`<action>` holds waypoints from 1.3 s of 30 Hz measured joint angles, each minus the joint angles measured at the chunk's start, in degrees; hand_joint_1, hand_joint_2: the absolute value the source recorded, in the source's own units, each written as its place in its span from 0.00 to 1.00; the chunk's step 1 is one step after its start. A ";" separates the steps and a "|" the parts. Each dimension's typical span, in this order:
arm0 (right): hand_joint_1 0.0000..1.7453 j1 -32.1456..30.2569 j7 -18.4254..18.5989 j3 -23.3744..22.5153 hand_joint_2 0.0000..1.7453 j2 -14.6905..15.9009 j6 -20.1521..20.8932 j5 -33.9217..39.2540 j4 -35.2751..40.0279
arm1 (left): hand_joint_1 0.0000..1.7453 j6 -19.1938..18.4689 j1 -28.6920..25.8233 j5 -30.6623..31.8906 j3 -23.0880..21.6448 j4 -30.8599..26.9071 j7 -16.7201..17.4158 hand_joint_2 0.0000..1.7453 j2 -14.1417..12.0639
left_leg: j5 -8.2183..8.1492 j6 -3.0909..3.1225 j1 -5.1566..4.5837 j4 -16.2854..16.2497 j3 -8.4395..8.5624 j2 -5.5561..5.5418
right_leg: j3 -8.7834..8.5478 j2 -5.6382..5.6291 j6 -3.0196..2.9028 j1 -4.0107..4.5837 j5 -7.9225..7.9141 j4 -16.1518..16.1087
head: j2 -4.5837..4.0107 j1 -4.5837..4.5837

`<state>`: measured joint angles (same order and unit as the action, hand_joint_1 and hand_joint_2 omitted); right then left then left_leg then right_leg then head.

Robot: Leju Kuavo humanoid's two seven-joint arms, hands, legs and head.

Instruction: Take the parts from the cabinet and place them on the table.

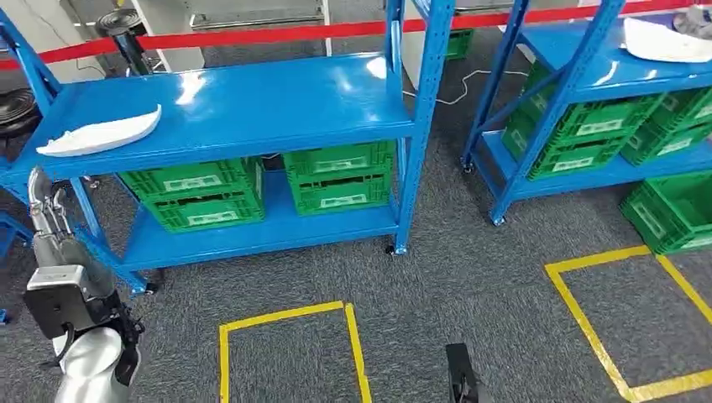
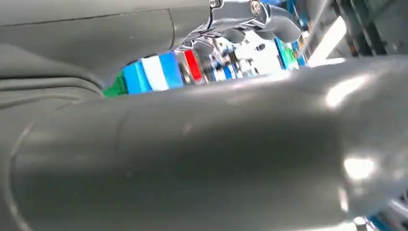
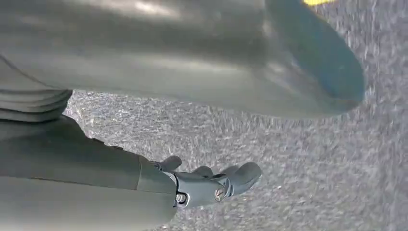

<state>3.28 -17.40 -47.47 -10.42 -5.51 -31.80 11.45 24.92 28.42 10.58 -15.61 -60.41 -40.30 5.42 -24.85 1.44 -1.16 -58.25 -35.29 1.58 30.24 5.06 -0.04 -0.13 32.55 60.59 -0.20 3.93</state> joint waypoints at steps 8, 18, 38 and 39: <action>0.00 -0.05 -0.09 0.13 0.00 0.61 1.09 0.81 0.00 | 0.00 -0.48 0.01 0.59 0.04 1.29 0.09 0.00 0.76 | -1.32 -0.36 0.87 -1.18 0.03 -3.62 | 6.05 -4.68 1.39 -0.92 -3.21 4.97 | 0.00 0.15; 0.00 -0.10 -0.09 0.07 0.00 0.50 1.81 0.85 -0.04 | 0.00 -0.59 0.63 0.63 -0.07 1.36 0.02 0.00 0.72 | -6.93 -3.19 0.82 -13.58 -6.16 -2.07 | 1.12 -5.28 -1.97 -1.02 -0.56 0.96 | 0.00 -0.41; 0.00 -0.34 0.31 0.02 0.00 0.65 2.47 -0.02 -0.33 | 0.00 -2.08 0.76 -0.98 -0.04 1.42 0.07 0.00 0.87 | -0.07 0.37 0.11 2.60 3.15 -2.81 | 7.02 -5.25 1.50 -1.31 1.23 5.59 | 0.00 -0.37; 0.00 -0.32 0.28 0.02 0.00 0.65 2.47 -0.02 -0.33 | 0.00 -2.08 0.79 -0.98 -0.04 1.42 0.07 0.00 0.90 | -0.85 -0.02 0.34 1.83 3.32 -2.85 | 6.21 -5.24 2.06 -1.73 -3.40 1.22 | 0.00 -0.33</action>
<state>2.97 -17.11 -47.45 -9.77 -3.04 -31.82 11.13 22.84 29.20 9.60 -15.65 -58.99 -40.24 6.32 -25.70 1.42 -0.82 -56.41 -31.97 -1.26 36.45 -0.18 2.02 -1.86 29.15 61.82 -0.20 3.61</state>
